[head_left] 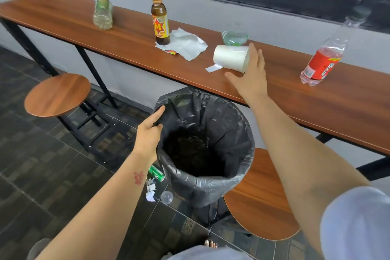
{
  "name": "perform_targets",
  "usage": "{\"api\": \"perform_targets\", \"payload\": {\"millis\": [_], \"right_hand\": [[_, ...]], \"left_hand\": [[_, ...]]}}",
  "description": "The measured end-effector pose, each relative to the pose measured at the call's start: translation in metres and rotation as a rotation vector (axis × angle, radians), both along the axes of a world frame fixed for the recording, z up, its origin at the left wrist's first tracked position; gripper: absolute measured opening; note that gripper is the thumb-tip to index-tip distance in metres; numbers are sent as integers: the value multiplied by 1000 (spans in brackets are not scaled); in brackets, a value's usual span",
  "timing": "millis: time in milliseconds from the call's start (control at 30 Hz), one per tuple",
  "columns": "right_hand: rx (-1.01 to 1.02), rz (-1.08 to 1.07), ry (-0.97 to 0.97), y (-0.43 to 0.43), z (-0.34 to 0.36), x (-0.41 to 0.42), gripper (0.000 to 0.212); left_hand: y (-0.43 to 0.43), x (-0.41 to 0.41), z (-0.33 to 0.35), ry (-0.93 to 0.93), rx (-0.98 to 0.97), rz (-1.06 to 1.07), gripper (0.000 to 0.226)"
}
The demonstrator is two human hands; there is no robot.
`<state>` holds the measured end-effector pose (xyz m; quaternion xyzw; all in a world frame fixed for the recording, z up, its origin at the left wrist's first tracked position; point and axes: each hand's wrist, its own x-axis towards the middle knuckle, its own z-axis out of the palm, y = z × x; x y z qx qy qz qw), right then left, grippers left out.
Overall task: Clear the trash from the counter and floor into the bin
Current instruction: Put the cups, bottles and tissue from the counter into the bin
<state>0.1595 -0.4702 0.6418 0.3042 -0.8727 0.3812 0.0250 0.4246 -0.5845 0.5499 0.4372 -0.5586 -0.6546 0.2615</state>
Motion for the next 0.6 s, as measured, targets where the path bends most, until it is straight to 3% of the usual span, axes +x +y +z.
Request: {"api": "perform_targets", "payload": {"millis": [133, 333, 467, 600], "right_hand": [[-163, 2, 52, -4, 3, -7, 75], [-240, -33, 49, 1, 6, -4, 78], [-279, -51, 63, 5, 8, 11, 68], [-483, -94, 83, 18, 6, 41, 68]], "left_hand": [[-7, -3, 1, -46, -21, 19, 61], [-7, -2, 8, -29, -11, 18, 61], [-8, 3, 14, -17, -3, 15, 60], [-8, 10, 18, 15, 13, 17, 61]]}}
